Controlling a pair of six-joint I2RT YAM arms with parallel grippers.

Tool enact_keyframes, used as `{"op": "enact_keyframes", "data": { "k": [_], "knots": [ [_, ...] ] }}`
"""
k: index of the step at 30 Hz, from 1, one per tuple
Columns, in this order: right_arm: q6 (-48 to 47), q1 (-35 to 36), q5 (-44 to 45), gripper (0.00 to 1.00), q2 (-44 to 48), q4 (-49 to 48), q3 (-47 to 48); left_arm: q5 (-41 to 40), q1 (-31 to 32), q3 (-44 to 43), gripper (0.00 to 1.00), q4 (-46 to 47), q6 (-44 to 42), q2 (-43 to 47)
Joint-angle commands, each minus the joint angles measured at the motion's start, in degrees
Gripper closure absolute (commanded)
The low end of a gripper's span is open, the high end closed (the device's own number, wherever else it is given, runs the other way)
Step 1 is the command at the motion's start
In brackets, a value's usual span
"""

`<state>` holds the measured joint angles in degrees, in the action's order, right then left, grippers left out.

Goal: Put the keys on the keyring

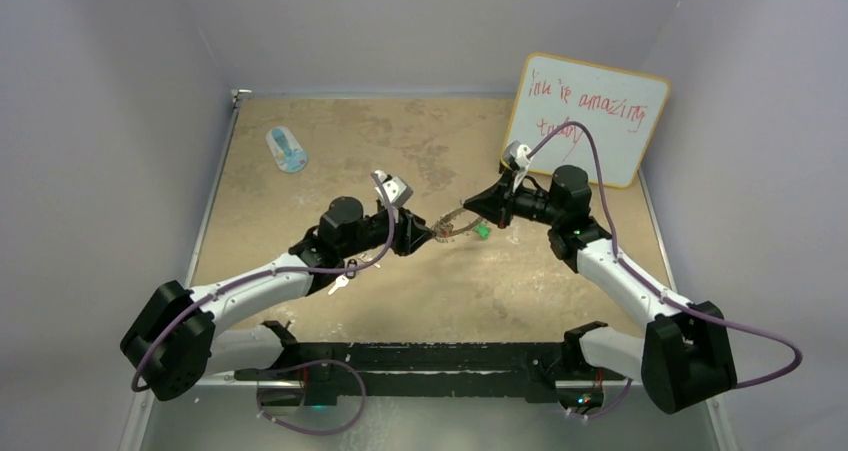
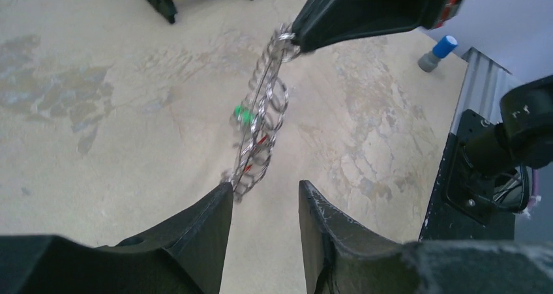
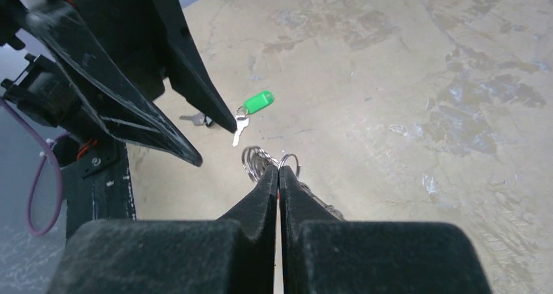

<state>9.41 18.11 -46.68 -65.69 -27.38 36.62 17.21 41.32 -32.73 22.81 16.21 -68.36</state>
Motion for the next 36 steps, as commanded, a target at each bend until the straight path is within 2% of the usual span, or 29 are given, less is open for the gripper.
{"op": "enact_keyframes", "data": {
  "k": [1,7,14,20,30,36],
  "knots": [
    [-4.0,0.2,-3.7,1.0,0.8,-4.7,-0.4,6.9,0.1,2.2,0.6,9.7,-7.1,3.2],
    [-7.0,1.2,-6.6,1.0,1.3,-5.8,-0.9,10.7,0.1,6.1,0.6,13.2,-14.8,5.5],
    [-9.1,3.4,-8.9,1.0,-0.9,-5.5,-0.1,10.5,0.1,10.9,0.61,19.4,-20.8,9.6],
    [-12.1,5.7,-12.3,1.0,-4.4,-3.7,1.8,10.3,0.1,14.8,0.66,27.4,-21.3,10.4],
    [-12.3,7.6,-13.3,1.0,-3.7,-9.4,-0.9,13.5,0.2,16.2,0.77,33.8,-20.5,5.2],
    [-13.4,7.7,-15.1,1.0,-3.7,-8.8,-1.0,12.0,0.1,16.1,0.77,39.1,-19.2,0.9]
  ]
}}
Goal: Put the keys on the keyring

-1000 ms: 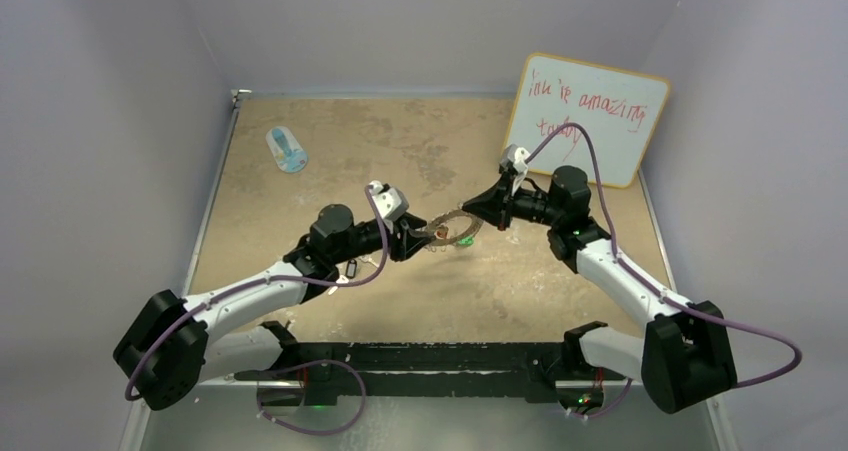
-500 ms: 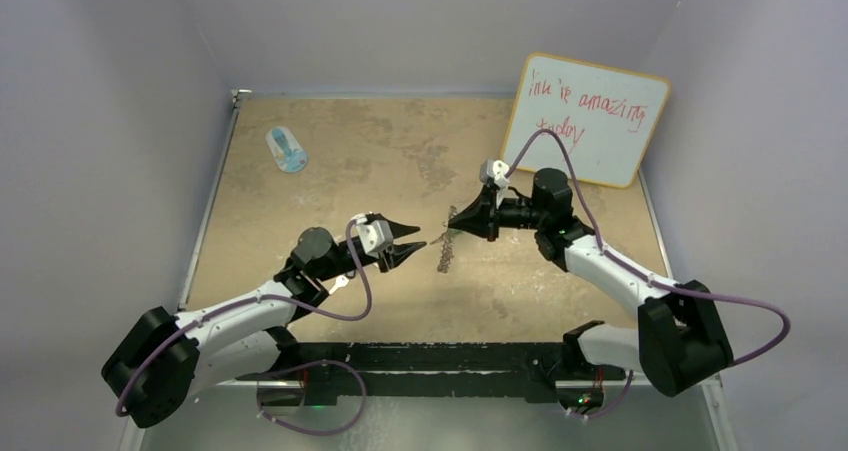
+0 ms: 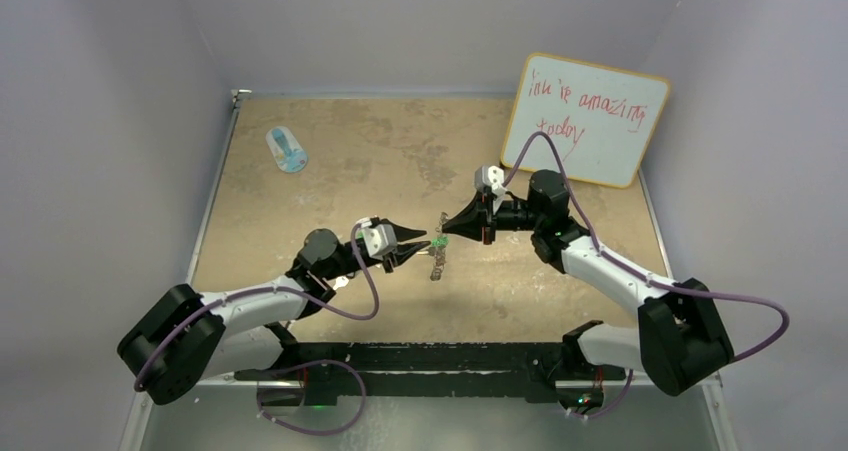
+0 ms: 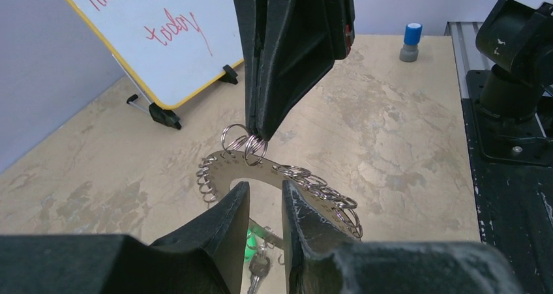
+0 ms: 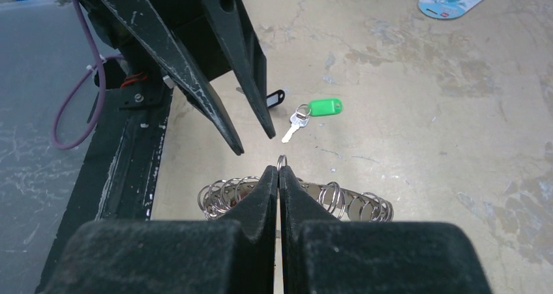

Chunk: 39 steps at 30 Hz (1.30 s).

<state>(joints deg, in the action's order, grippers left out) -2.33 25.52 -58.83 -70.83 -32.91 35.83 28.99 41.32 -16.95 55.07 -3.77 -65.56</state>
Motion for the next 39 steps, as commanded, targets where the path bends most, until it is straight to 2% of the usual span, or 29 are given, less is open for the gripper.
{"op": "enact_keyframes", "data": {
  "k": [1,16,23,29,34,39],
  "knots": [
    [-1.9,0.3,-3.0,1.0,1.5,-3.0,-0.2,0.1,0.1,0.1,0.76,7.4,0.9,-2.5],
    [-2.1,1.0,-3.7,1.0,2.0,-2.0,0.4,2.5,0.2,-2.4,0.73,15.1,5.3,-9.3],
    [-2.8,1.3,-3.9,1.0,2.1,-1.3,0.6,3.2,0.2,-4.1,0.73,15.8,5.5,-10.8],
    [-3.2,1.4,-3.5,1.0,2.2,-0.8,0.7,5.5,0.2,-5.4,0.87,14.6,4.7,-11.6],
    [-3.4,1.4,-3.2,1.0,2.3,-0.6,0.9,6.1,0.2,-6.0,1.0,9.6,1.4,-11.0],
    [-3.5,1.4,-2.6,1.0,2.4,-0.2,1.1,5.7,0.2,-7.7,1.0,0.4,-3.3,-8.9]
  ]
}}
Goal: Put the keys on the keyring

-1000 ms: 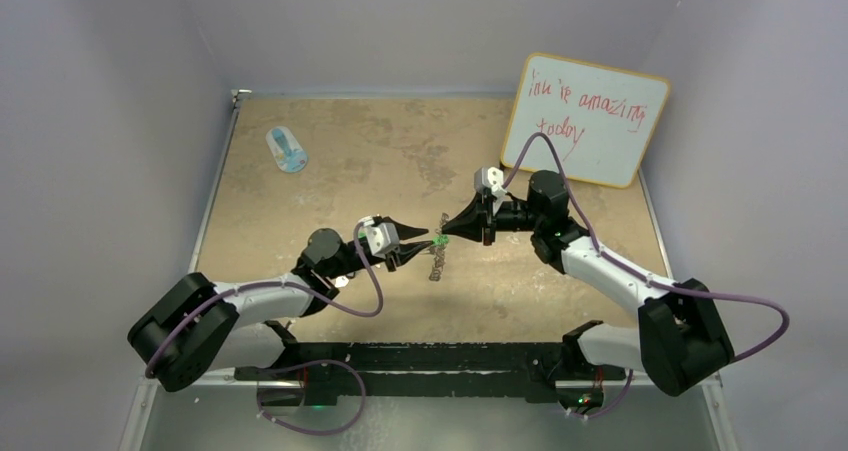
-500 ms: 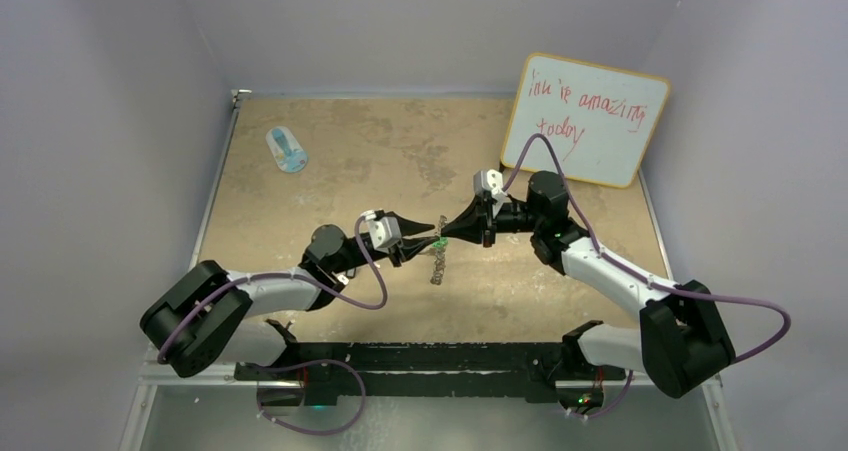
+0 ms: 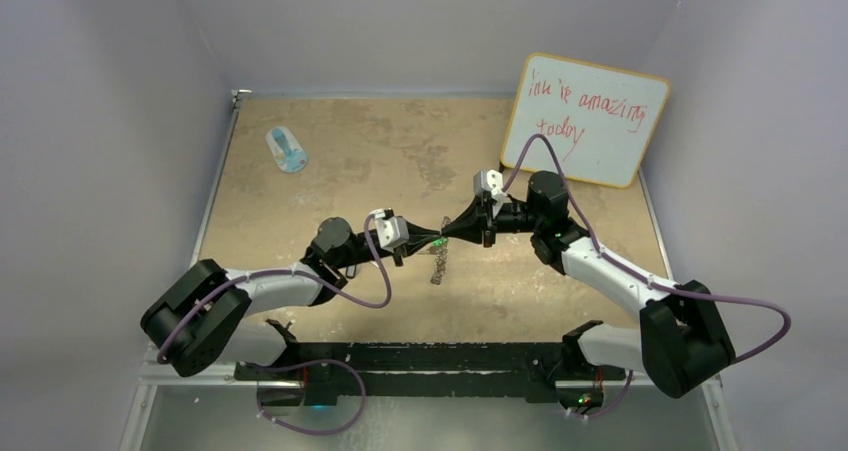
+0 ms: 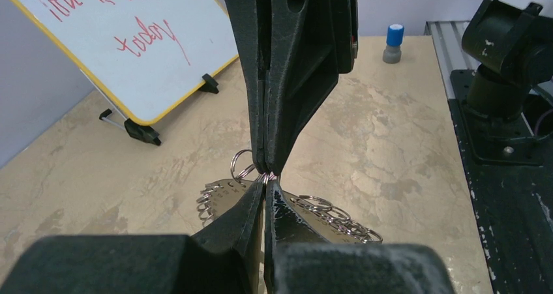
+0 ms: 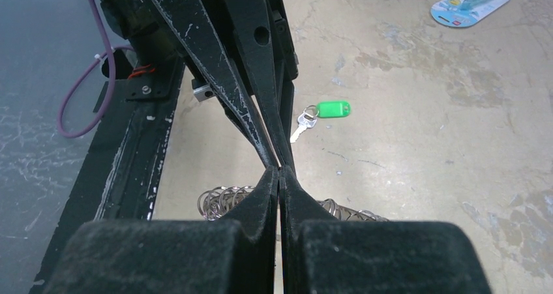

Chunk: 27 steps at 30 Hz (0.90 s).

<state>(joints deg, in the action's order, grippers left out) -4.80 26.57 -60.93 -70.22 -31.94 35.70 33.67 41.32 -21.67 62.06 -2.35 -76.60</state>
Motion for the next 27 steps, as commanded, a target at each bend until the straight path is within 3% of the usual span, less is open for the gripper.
{"op": "enact_keyframes", "data": {
  "k": [1,6,12,15,27],
  "knots": [
    [-1.0,0.4,-0.2,1.0,1.8,-1.0,1.3,0.7,0.2,-3.3,1.0,-8.4,-5.6,2.7],
    [-1.3,0.3,0.1,1.0,1.7,-0.8,1.4,-0.3,0.2,-5.0,1.0,-17.6,-9.2,5.2],
    [-1.3,0.5,-1.1,1.0,1.2,-0.2,1.9,-4.3,0.2,-3.0,0.75,-18.5,-10.0,7.8],
    [-1.8,0.6,-1.4,1.0,0.9,1.0,2.4,-4.2,0.2,-3.1,0.71,-17.5,-9.6,7.6],
    [-2.5,1.0,-0.7,1.0,0.9,2.1,2.9,2.6,0.4,-4.1,0.74,-12.9,-8.3,5.2]
  ]
}}
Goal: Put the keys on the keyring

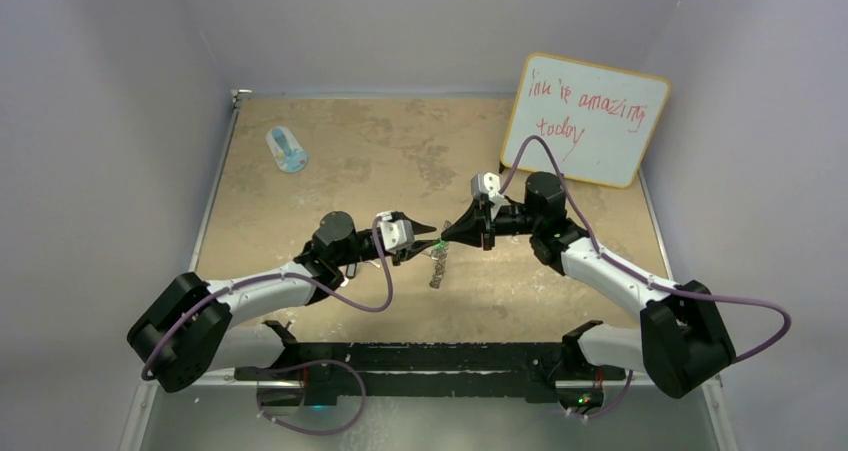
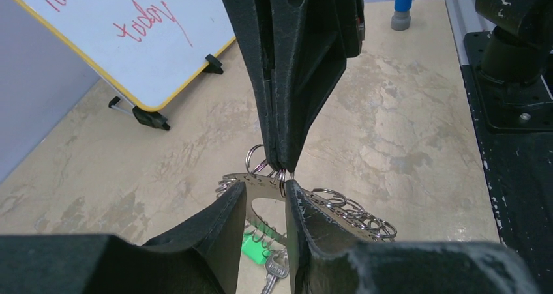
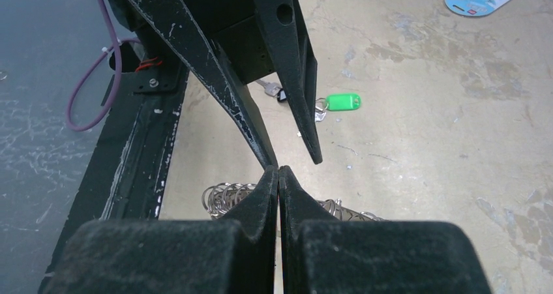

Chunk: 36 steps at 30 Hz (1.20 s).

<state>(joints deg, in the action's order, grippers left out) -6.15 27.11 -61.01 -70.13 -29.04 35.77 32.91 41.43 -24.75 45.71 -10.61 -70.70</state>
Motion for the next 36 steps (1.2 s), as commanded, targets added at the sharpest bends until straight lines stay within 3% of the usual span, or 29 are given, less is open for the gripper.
{"op": "enact_keyframes", "data": {
  "k": [1,8,13,20,27,30,33,36],
  "knots": [
    [-1.2,0.5,-0.5,1.0,0.8,-0.8,2.8,3.6,0.3,-1.0,0.76,3.4,0.0,-0.8],
    [-1.5,0.5,0.1,1.0,1.0,-0.4,2.9,4.3,0.5,-1.8,0.92,0.0,-2.0,-1.6],
    [-1.4,0.5,0.3,1.0,0.9,-0.5,2.9,4.1,0.6,-2.1,0.87,-1.3,-2.6,-1.7],
    [-1.4,0.5,0.3,1.0,0.7,-0.3,2.8,4.0,0.9,-2.1,0.89,-0.2,-2.2,-1.6],
    [-1.5,0.6,0.5,1.0,0.5,-0.2,2.8,4.2,1.3,-2.3,0.85,1.9,-1.0,-2.3],
    [-1.5,0.6,0.6,1.0,0.4,-0.1,2.9,4.3,1.3,-2.3,0.89,2.1,-1.1,-2.5],
    [-1.9,0.6,1.0,1.0,0.5,0.4,2.9,4.1,1.3,-2.5,1.0,1.7,-1.4,-2.4],
    [-2.2,0.6,1.9,1.0,0.8,1.0,2.8,4.1,1.3,-3.1,1.0,0.0,-1.9,-2.2]
  ]
}}
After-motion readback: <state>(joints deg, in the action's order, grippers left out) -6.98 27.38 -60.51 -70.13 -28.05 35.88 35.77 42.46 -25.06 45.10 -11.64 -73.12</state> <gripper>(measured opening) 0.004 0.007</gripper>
